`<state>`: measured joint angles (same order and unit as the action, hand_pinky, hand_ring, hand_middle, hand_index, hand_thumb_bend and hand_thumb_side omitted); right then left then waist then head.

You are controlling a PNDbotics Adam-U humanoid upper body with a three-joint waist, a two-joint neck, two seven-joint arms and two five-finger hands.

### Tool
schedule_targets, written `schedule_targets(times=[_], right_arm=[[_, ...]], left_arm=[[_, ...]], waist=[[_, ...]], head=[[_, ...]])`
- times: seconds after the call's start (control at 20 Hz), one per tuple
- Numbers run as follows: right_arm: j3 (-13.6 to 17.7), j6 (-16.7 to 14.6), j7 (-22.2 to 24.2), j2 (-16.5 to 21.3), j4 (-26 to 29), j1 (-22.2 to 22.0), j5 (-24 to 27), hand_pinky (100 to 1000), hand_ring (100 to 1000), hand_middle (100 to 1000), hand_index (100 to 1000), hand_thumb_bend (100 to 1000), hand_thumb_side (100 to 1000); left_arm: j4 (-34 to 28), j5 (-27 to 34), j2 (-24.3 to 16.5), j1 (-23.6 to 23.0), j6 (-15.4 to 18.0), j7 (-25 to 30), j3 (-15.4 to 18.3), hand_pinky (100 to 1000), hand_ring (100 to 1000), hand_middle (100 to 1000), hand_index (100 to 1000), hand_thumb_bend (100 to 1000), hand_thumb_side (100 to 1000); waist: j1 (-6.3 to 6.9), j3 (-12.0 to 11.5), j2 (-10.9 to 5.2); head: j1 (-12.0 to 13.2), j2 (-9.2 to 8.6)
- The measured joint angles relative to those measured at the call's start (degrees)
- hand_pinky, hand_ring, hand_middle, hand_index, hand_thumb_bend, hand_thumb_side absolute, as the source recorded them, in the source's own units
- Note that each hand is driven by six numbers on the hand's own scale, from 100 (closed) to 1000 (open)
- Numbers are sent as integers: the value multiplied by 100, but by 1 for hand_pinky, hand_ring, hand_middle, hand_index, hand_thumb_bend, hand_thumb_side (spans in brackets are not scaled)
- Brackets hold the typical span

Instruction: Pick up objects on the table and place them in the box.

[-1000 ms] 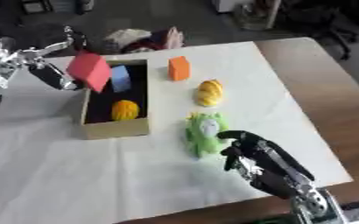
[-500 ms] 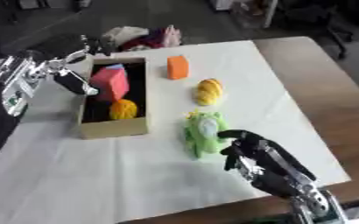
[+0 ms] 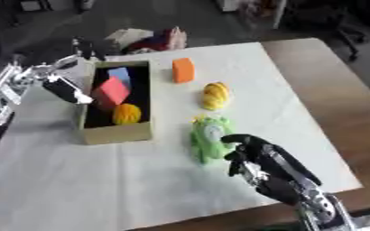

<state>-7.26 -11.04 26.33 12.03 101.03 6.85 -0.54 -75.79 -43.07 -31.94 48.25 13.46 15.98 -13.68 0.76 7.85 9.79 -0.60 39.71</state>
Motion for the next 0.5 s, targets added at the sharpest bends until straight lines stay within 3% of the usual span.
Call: schedule_targets(times=[0.25,0.5], right_arm=[[100,-49,-126,275,-1,295,-155,763,466,355,843,100,509],[75,-191,-156,833,-83,835,-538,772,485,380,865,100,446]], left_arm=[[-1786,1817,-703,-1162,-600,-463,532,737,654,685,792,558,297],[-2920,2913,-720,-2327,-986,-811,963,720,631,665,784,545,313]], waist=[[19,-164,-66],[-60,-310,-107]], head=[[-98,2],[-208,7]])
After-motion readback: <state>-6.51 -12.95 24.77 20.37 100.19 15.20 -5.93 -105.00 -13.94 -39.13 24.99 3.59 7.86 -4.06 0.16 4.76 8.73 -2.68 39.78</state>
